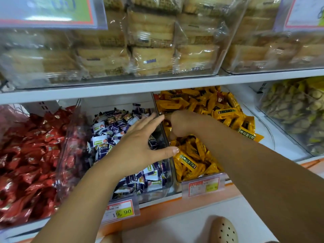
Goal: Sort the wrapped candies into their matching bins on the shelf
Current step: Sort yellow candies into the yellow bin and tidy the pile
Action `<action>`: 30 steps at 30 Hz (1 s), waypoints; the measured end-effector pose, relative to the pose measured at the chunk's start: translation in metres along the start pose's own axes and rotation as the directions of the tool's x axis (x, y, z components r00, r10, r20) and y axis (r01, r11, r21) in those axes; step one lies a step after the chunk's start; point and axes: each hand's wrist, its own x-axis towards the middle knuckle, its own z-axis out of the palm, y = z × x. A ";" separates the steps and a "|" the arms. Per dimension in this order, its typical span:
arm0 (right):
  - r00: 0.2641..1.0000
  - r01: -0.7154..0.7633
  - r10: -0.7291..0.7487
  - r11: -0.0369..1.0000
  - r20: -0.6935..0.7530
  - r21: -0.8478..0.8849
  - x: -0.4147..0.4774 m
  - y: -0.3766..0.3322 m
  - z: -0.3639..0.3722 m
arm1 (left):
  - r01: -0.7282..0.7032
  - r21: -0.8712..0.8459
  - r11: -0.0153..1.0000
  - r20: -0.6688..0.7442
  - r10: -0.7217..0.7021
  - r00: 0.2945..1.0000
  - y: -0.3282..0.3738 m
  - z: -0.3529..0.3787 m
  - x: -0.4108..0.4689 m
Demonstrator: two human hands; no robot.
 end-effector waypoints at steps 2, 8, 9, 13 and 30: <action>1.000 0.011 -0.011 0.999 0.019 -0.042 0.003 0.003 -0.001 | -0.004 -0.002 1.000 -0.002 0.004 1.000 0.000 0.000 -0.001; 0.999 0.026 -0.026 1.000 0.042 -0.009 0.005 0.008 -0.001 | -0.009 -0.024 1.000 -0.009 0.009 1.000 0.000 0.001 -0.001; 0.999 0.027 -0.027 1.000 0.032 0.002 0.006 0.008 -0.001 | -0.012 -0.028 1.000 -0.012 0.011 1.000 0.000 0.001 -0.001; 0.999 0.044 -0.044 0.999 0.026 0.010 0.009 0.010 -0.001 | -0.014 -0.051 0.999 -0.024 0.013 1.000 0.000 0.002 -0.001; 0.999 -0.001 -0.003 0.996 0.045 0.092 0.018 0.012 0.005 | -0.001 -0.080 0.997 -0.009 0.000 1.000 0.004 0.000 0.002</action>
